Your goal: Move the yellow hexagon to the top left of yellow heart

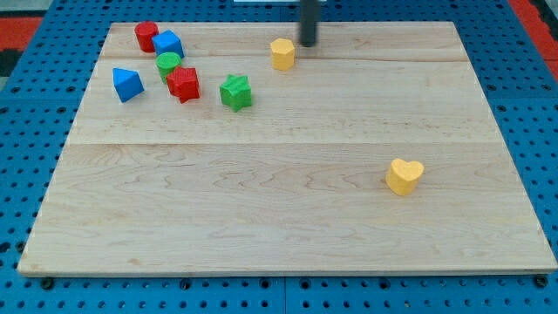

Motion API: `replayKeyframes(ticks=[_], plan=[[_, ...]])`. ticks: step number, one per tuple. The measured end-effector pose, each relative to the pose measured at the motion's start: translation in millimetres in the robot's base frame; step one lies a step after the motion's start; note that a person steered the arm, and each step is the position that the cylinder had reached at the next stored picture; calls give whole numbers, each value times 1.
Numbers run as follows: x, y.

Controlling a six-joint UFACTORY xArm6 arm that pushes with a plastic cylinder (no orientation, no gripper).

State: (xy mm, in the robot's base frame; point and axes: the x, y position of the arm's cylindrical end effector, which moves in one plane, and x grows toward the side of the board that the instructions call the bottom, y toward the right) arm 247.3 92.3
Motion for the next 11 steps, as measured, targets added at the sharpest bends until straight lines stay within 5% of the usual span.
replayKeyframes(ticks=[2,3,7,8,10,11], plan=[[-33,-21],[-24,-101],[147,-17],[160,-82],[186,-8],[215,-36]])
